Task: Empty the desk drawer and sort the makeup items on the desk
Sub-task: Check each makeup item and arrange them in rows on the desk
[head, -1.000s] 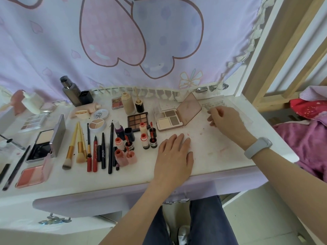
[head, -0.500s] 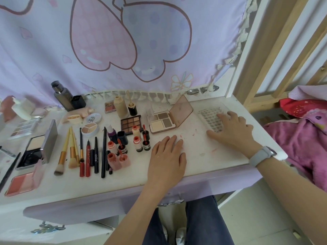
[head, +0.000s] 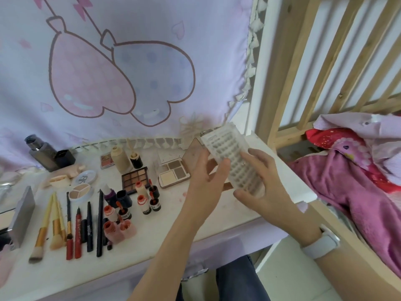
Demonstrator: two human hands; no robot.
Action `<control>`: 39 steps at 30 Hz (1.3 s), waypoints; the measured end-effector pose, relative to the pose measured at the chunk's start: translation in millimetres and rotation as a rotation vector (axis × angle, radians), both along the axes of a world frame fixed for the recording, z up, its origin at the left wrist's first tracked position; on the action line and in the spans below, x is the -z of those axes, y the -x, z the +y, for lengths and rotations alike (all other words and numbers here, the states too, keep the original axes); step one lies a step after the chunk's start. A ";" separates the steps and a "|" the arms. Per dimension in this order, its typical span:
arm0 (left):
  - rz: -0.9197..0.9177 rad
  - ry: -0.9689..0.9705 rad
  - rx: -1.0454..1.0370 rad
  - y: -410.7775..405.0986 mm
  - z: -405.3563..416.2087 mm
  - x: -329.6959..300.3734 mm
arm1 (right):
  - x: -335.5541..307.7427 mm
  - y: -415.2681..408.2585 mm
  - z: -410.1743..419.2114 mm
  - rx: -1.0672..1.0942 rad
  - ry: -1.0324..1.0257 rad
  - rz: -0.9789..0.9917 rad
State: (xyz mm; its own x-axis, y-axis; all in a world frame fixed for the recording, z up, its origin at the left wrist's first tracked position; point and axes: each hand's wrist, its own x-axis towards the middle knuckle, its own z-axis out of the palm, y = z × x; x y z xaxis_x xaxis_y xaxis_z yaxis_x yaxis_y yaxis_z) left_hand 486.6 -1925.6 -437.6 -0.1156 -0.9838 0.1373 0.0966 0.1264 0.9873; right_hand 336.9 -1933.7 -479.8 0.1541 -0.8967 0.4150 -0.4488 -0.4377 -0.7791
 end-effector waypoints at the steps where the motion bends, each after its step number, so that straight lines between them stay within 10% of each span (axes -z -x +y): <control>1: -0.006 0.016 -0.042 1.2 -3.1 -3.6 | -0.3 -0.6 1.7 -0.030 0.002 -0.017; 10: -0.082 -0.050 -0.159 -14.7 -16.9 5.5 | -18.6 18.3 -7.1 -0.176 -0.499 -0.811; 26: -0.250 0.083 0.071 -15.5 -14.4 21.0 | -21.0 14.3 -9.1 -0.306 -0.506 -0.938; 39: -0.686 0.043 0.063 -13.6 -16.2 23.2 | -29.7 16.0 -1.7 -0.322 -0.436 -0.625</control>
State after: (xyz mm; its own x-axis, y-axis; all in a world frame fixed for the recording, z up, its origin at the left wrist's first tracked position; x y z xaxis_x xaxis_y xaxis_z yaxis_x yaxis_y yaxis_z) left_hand 500.2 -1941.7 -460.8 -0.2469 -0.9677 0.0518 -0.5396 0.1817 0.8221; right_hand 321.0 -1935.4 -450.1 0.2870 -0.9484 0.1348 0.2192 -0.0720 -0.9730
